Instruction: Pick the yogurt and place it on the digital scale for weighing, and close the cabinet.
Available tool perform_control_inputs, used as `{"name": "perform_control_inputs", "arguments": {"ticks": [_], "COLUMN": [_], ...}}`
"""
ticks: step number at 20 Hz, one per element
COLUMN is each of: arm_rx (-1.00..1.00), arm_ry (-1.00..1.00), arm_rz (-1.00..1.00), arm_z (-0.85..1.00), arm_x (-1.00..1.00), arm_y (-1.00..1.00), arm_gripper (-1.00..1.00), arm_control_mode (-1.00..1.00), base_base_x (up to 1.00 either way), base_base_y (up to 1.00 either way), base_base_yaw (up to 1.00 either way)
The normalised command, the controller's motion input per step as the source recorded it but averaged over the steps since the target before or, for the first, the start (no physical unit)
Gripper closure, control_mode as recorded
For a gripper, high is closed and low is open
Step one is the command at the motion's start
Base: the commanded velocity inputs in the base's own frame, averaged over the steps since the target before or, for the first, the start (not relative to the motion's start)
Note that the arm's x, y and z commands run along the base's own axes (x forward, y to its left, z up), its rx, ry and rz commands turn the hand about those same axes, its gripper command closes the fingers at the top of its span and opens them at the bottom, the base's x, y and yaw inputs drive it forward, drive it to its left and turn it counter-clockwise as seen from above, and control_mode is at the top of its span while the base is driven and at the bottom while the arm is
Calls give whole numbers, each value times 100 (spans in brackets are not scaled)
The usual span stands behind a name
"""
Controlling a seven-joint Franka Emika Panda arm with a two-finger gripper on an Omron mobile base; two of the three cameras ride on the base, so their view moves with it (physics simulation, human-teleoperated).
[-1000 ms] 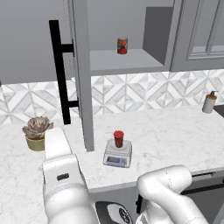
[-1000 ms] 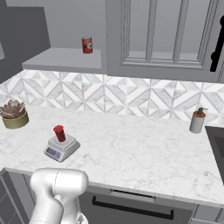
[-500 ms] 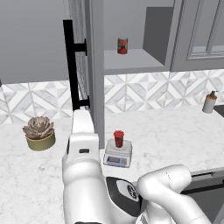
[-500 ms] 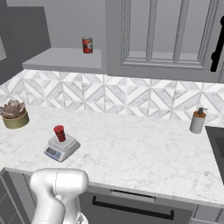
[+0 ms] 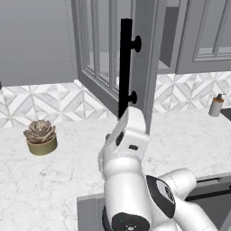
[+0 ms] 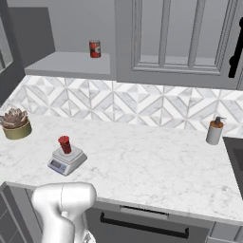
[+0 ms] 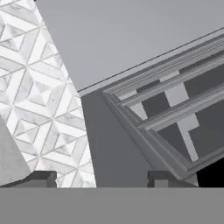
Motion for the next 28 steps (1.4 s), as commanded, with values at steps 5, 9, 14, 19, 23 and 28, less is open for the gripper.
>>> {"name": "perform_control_inputs", "arguments": {"ticks": [5, 9, 14, 19, 23, 28], "arm_rx": [32, 33, 35, 34, 30, 26], "arm_ry": [0, 0, 0, -4, -4, -3], "arm_rz": [0, 0, 0, 4, 7, 10], "arm_z": [9, 13, 11, 6, 6, 20], "arm_x": [51, 58, 75, 82, 97, 96], "arm_y": [-100, -100, -100, -100, -100, -79], "arm_gripper": [-100, -100, -100, -100, -100, -100], "arm_control_mode": [-100, -100, -100, -100, -100, -100], "base_base_x": [0, 0, 0, 0, 0, 0], "base_base_y": [0, 0, 0, 0, 0, 0], "base_base_yaw": [0, 0, 0, 0, 0, 0]}}
